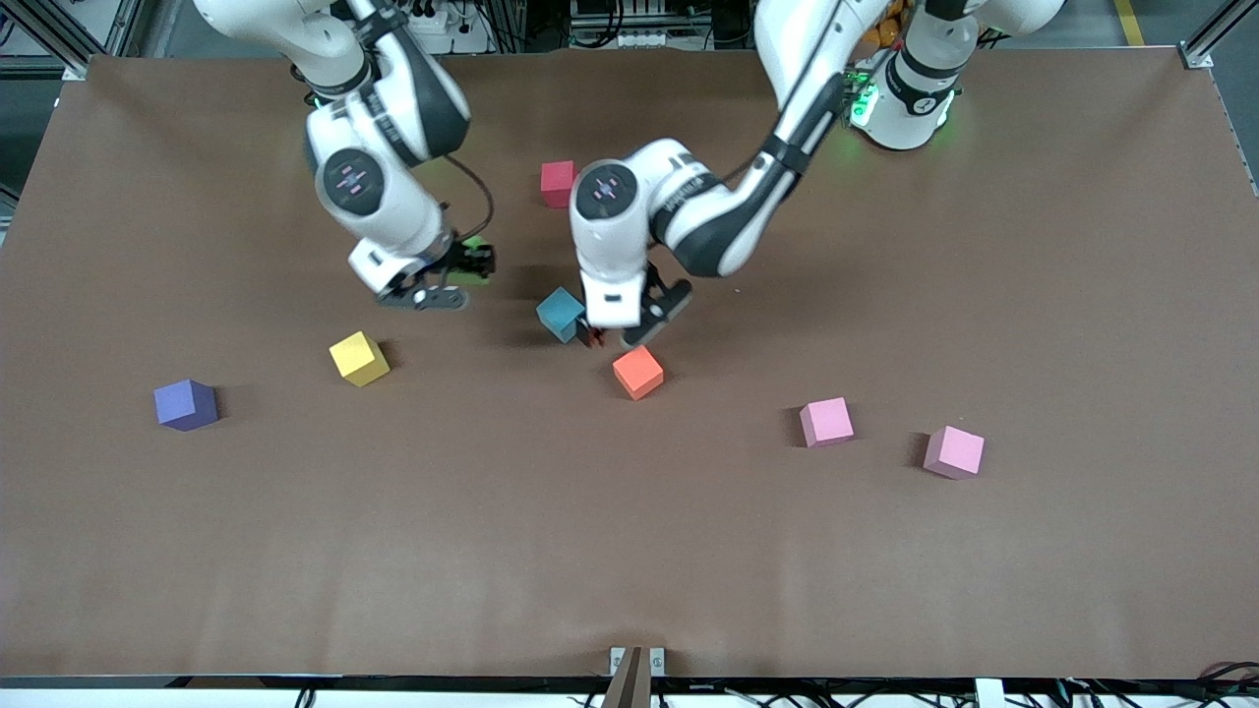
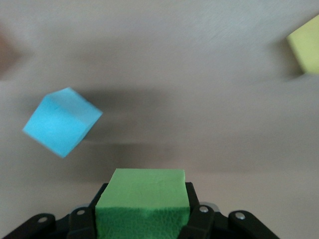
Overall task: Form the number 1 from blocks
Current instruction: 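Place the green cube beside the red cube with the right gripper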
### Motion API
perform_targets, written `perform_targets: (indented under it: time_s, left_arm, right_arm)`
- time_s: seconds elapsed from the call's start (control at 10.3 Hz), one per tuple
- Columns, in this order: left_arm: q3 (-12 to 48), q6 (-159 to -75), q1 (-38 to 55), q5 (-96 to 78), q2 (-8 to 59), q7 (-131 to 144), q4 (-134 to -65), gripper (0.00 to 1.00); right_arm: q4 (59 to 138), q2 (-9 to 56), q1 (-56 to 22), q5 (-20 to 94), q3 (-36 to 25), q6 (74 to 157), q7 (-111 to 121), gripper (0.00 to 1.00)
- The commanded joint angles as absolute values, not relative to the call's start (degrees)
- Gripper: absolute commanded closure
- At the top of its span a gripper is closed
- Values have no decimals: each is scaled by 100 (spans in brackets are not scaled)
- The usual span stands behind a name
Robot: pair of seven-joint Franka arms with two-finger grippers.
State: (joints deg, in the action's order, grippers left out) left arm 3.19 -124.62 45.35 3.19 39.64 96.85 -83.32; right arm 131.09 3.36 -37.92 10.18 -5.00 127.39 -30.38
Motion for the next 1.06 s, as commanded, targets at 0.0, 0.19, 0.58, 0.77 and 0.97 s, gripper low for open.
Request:
perform_targets:
  time_s: [0.0, 0.19, 0.58, 0.77, 0.97]
  left_arm:
    - [351, -12489, 4177, 211, 4017, 9651, -8226, 0]
    - [352, -12489, 3912, 211, 4008, 9598, -8227, 0]
    - [352, -12507, 3753, 211, 4043, 9483, -8244, 0]
    - [352, -12542, 3770, 211, 4104, 9475, -8244, 0]
    - [352, -12551, 3797, 211, 4139, 9475, -8253, 0]
  right_arm:
    - [13534, 70, -4383, 1116, -545, 13200, -3646, 38]
    - [13649, 193, -4805, 1116, -536, 13542, -4076, 38]
    - [13676, 658, -5334, 1177, -370, 13711, -4543, 38]
    - [13667, 930, -5422, 1406, -177, 14052, -4631, 38]
    - [13667, 1037, -5449, 1406, -141, 14080, -4658, 38]
